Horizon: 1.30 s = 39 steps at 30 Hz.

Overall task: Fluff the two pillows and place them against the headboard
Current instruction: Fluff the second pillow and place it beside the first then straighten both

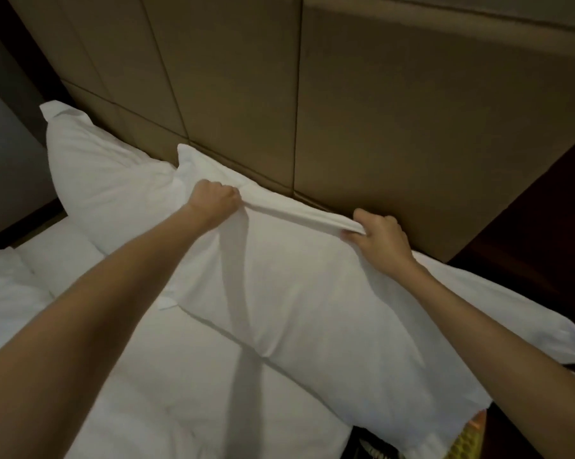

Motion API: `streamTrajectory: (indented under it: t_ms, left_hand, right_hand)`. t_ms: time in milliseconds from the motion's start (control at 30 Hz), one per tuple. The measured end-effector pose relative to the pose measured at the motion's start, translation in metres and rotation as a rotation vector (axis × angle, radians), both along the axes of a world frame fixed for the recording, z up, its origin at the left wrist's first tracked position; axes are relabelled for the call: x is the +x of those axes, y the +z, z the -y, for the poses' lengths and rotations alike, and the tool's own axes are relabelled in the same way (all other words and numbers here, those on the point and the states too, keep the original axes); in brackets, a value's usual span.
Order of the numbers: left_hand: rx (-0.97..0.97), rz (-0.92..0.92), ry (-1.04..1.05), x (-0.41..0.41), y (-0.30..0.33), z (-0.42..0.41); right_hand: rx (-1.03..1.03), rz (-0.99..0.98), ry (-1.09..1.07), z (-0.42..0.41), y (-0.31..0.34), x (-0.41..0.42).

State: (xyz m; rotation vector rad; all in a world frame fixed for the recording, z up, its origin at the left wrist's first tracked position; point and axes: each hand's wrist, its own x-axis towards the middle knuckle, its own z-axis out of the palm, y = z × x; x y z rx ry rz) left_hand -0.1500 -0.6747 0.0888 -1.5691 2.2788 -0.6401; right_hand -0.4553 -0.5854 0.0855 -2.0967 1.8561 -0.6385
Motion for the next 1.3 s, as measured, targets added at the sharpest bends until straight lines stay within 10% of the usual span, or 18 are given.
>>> streamTrajectory:
  t_ms: [300,833,1300]
  left_hand:
    - [0.203,-0.463,0.336,0.0,-0.045,-0.036]
    - [-0.289,-1.664,0.843,0.165,-0.016,-0.091]
    - [-0.316,-1.868,1.045,0.269,-0.066,-0.094]
  right_hand:
    - [-0.019,-0.035,0.025,-0.015,-0.032,0.009]
    - [0.007,0.145,0.445,0.098,0.009,0.239]
    - [0.353,-0.335,0.249,0.241,-0.061,0.376]
